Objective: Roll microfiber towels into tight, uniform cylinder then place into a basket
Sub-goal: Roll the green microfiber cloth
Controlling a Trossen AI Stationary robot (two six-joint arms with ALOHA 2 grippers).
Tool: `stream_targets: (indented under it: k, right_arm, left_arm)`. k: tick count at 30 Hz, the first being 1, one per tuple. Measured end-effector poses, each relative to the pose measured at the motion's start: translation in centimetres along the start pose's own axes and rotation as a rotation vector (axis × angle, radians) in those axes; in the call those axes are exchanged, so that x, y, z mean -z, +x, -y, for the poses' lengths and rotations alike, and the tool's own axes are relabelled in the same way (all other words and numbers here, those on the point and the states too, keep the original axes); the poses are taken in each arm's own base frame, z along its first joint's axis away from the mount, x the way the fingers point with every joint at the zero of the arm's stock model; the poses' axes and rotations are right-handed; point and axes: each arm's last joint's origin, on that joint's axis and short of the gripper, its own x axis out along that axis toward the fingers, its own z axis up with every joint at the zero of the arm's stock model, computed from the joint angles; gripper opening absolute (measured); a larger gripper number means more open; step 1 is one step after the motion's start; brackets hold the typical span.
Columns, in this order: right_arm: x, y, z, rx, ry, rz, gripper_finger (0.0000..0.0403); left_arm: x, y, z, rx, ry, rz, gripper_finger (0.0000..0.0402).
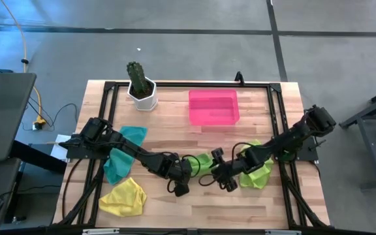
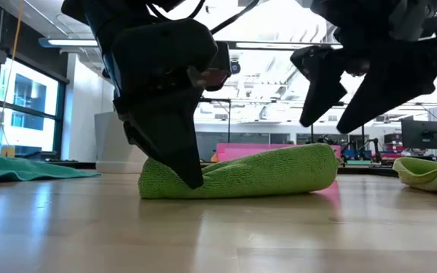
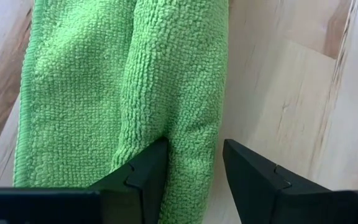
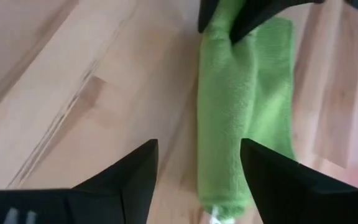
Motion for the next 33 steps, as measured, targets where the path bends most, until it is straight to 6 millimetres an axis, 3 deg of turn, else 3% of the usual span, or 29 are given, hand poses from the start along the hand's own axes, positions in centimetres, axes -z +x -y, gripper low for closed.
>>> stream_targets:
  k: [14, 25, 33]
  right_arm:
    - [1.7, 4.5, 1.2, 0.025, 0.013, -0.11, 0.0224]
    - [2.3, 4.9, 3.0, 0.078, 0.037, -0.143, 0.0224]
    - [2.5, 4.9, 3.0, 0.072, 0.064, -0.162, 0.0209]
  left_arm:
    - [0.0, 0.0, 0.0, 0.001, 0.0, 0.001, 0.0149]
    - [0.0, 0.0, 0.0, 0.001, 0.001, 0.001, 0.0149]
    - [0.0, 0.0, 0.0, 0.0, 0.003, 0.002, 0.0149]
